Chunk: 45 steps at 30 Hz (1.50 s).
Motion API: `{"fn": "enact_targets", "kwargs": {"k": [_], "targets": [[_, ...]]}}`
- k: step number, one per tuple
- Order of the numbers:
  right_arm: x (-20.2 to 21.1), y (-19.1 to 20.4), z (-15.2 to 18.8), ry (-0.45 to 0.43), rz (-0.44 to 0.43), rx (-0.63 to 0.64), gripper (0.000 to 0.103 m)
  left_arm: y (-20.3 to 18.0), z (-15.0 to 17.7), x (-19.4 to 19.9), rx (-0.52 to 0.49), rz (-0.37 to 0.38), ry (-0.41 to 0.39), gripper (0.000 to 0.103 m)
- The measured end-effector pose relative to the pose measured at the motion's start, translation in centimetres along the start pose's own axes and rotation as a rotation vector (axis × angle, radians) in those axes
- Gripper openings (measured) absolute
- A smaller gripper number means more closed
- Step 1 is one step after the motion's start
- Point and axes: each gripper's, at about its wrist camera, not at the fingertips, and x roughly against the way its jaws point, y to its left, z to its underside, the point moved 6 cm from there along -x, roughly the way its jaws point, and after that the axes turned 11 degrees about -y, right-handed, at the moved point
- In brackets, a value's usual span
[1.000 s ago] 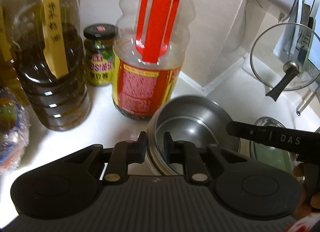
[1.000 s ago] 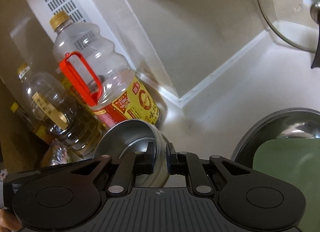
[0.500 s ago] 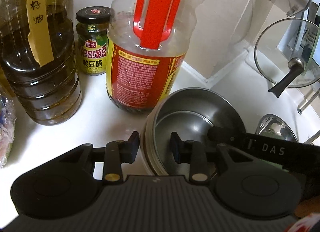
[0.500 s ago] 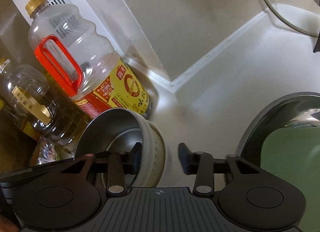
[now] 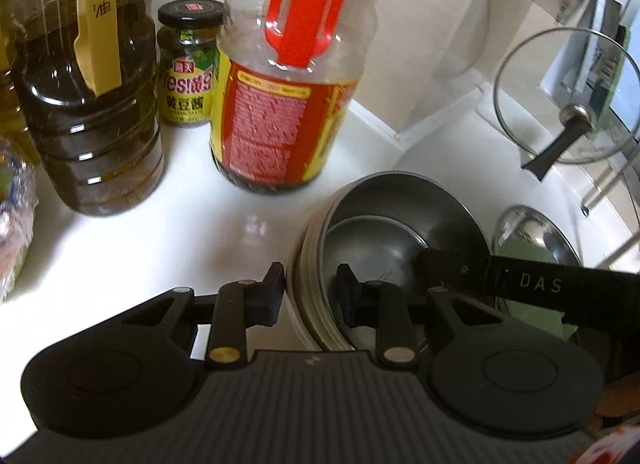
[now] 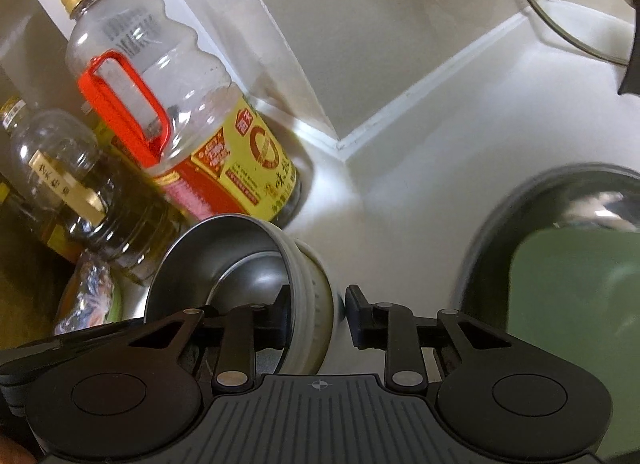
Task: Organize plates and bowls
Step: 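Lift the bowl stack with both grippers and carry it toward the steel bowl, then hold the bowl stack over the steel bowl and lower it with both grippers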
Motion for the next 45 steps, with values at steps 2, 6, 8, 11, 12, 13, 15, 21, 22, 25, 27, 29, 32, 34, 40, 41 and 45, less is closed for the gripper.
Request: {"fn": "enact_targets", "kwargs": {"k": [2, 6, 8, 11, 12, 13, 15, 21, 22, 25, 27, 29, 32, 34, 40, 41, 45], "targets": [[0.8, -0.2, 0.5, 0.006, -0.001, -0.001, 0.028, -0.4, 0.7, 0.7, -0.012, 0.008, 0.003, 0.025], [2.5, -0.6, 1.6, 0.011, -0.001, -0.005, 0.028, -1.1, 1.9, 2.1, -0.026, 0.03, 0.012, 0.025], [3.4, -0.9, 2.2, 0.011, 0.002, 0.001, 0.028, -1.6, 2.4, 2.5, -0.03, 0.042, 0.017, 0.025], [4.7, -1.3, 3.0, 0.006, 0.016, 0.0, 0.028, -2.4, 3.0, 3.0, -0.042, 0.053, 0.021, 0.025], [5.1, -1.4, 3.1, 0.003, 0.023, 0.0, 0.028, -2.8, 3.1, 3.0, -0.051, 0.055, 0.02, 0.025], [5.4, -1.5, 3.3, 0.001, 0.03, 0.0, 0.028, -3.1, 3.3, 3.1, -0.062, 0.057, 0.018, 0.025], [5.9, -1.8, 3.5, -0.002, 0.042, -0.001, 0.028, -3.6, 3.5, 3.1, -0.074, 0.062, 0.015, 0.025], [6.7, -2.2, 3.9, -0.021, 0.058, -0.017, 0.029, -4.0, 3.7, 3.1, -0.078, 0.062, 0.008, 0.025], [6.8, -2.2, 4.0, -0.023, 0.061, -0.021, 0.029, -4.0, 3.7, 3.1, -0.08, 0.056, 0.007, 0.025], [6.9, -2.3, 4.1, -0.029, 0.067, -0.039, 0.029, -4.2, 3.7, 3.1, -0.087, 0.043, -0.006, 0.026], [6.9, -2.4, 4.2, -0.041, 0.069, -0.055, 0.029, -4.2, 3.8, 3.2, -0.089, 0.037, -0.02, 0.026], [6.9, -2.6, 4.3, -0.053, 0.071, -0.078, 0.029, -4.2, 3.8, 3.2, -0.088, 0.034, -0.024, 0.026], [7.0, -2.7, 4.3, -0.065, 0.077, -0.099, 0.029, -4.3, 3.8, 3.1, -0.089, 0.033, -0.02, 0.025], [7.0, -2.7, 4.2, -0.069, 0.075, -0.11, 0.03, -4.4, 3.7, 3.1, -0.092, 0.029, -0.018, 0.025], [7.0, -2.8, 4.2, -0.092, 0.062, -0.107, 0.029, -4.2, 3.8, 3.1, -0.079, 0.034, -0.03, 0.025], [7.0, -2.7, 4.2, -0.092, 0.062, -0.1, 0.029, -4.2, 3.9, 3.2, -0.08, 0.034, -0.031, 0.025], [7.0, -2.8, 4.2, -0.099, 0.061, -0.102, 0.028, -4.1, 3.9, 3.2, -0.067, 0.04, -0.025, 0.025]]}}
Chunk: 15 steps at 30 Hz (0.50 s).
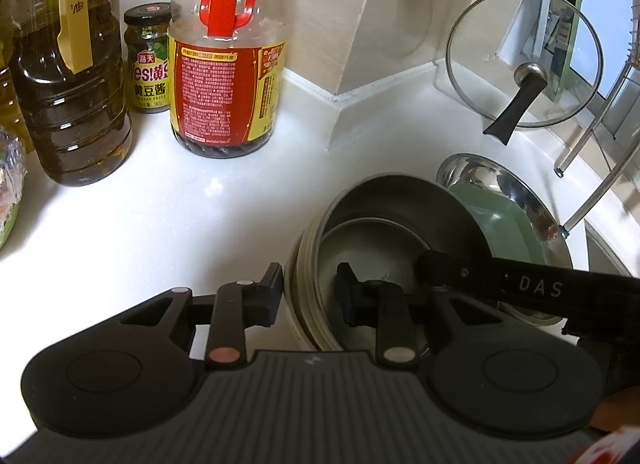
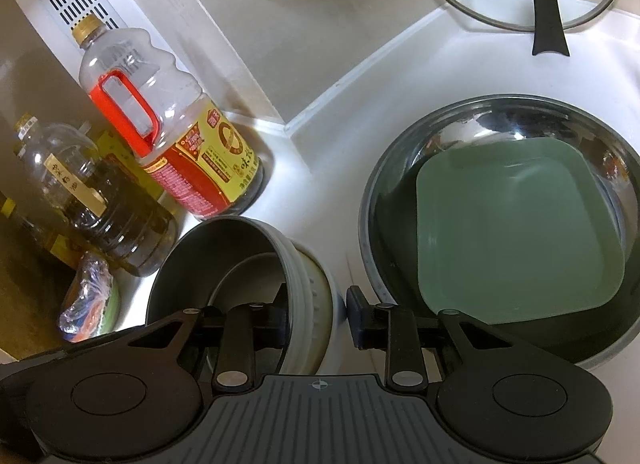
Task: Organize plates and bowls
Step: 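Hold the bowl stack over the steel bowl and lower it with both grippers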
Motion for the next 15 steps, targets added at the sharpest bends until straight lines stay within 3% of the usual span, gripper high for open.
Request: {"fn": "enact_targets", "kwargs": {"k": [15], "targets": [[0.6, 0.6, -1.3, -0.034, -0.018, 0.021, 0.026, -0.4, -1.4, 1.0, -0.001, 0.007, -0.038, 0.025]]}}
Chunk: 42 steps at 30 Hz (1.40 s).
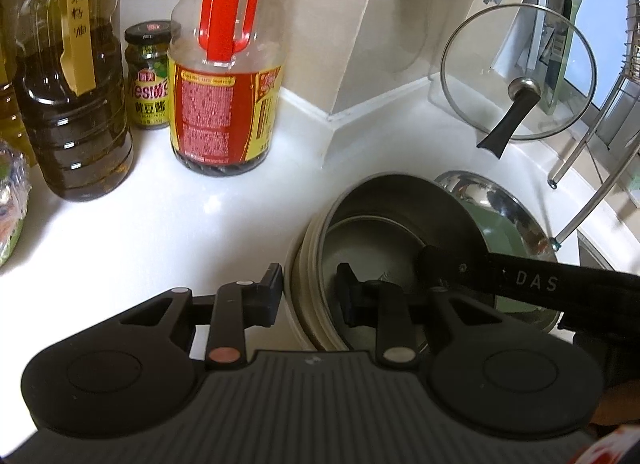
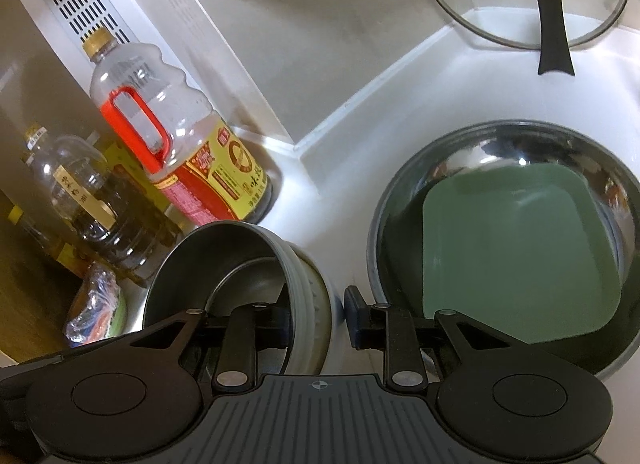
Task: Organize plates and bowls
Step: 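Hold the bowl stack over the steel bowl and lower it with both grippers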
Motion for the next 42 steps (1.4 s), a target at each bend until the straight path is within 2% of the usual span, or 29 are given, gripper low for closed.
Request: {"fn": "enact_targets", "kwargs": {"k": [11, 19, 25, 31, 36, 42], "targets": [[1.7, 0.0, -3.2, -0.07, 0.013, 0.015, 0.025, -2.5, -3.4, 0.2, -0.016, 0.044, -0.066, 0.025], [3.8, -2.6, -6.7, -0.152, 0.074, -0.017, 0.024, -6.9, -5.4, -1.4, -0.062, 0.136, -0.085, 0.025], [5.4, -5.7, -8.2, -0.186, 0.155, -0.042, 0.024, -10.6, -5.6, -3.2, -0.085, 0.211, -0.044, 0.025], [6.6, -9.4, -8.7, -0.176, 0.23, -0.085, 0.024, -13.7, -4.5, -5.2, -0.107, 0.265, 0.013, 0.025], [7.1, -11.5, -8.4, -0.155, 0.27, -0.109, 0.024, -15.1, -3.5, -6.4, -0.108, 0.281, 0.056, 0.025], [6.9, -12.7, -8.3, -0.132, 0.281, -0.126, 0.024, -15.8, -3.0, -7.0, -0.112, 0.271, 0.072, 0.025]]}}
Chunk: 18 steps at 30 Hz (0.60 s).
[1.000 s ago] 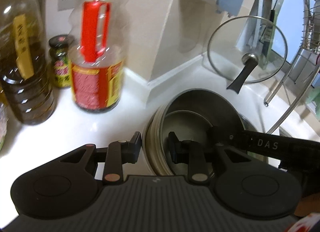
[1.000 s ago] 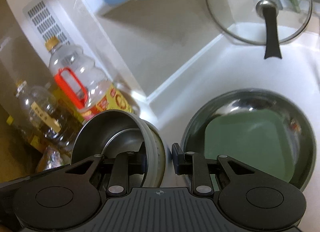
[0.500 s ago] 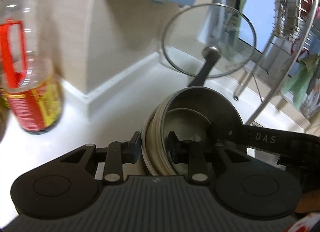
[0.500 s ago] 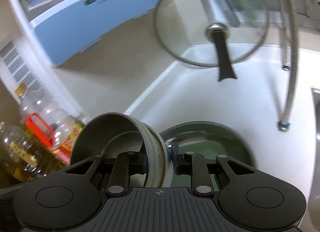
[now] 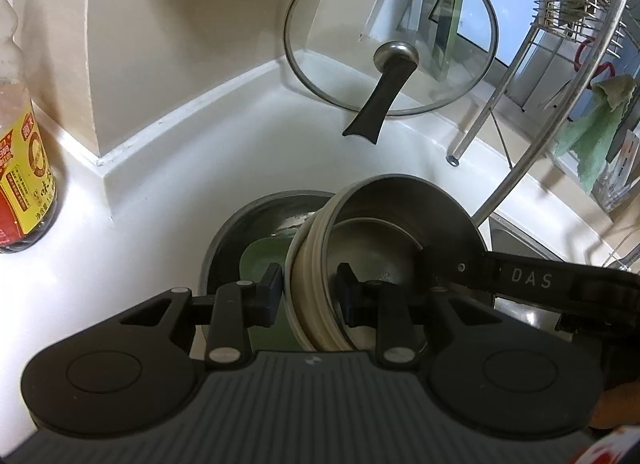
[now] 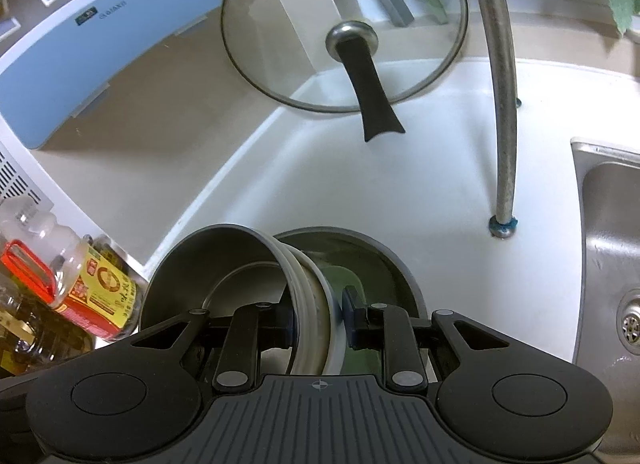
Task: Organize plates and bowls
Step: 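Hold the bowl stack over the steel bowl and lower it with both grippers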
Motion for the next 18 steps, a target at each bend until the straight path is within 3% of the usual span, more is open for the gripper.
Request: {"fn": "enact_targets", "kwargs": {"k": [18], "targets": [[-2.1, -0.3, 0.2, 0.062, 0.002, 0.0, 0.024, 0.4, 0.4, -1.5, 0.037, -0.041, 0.04, 0.025]]}}
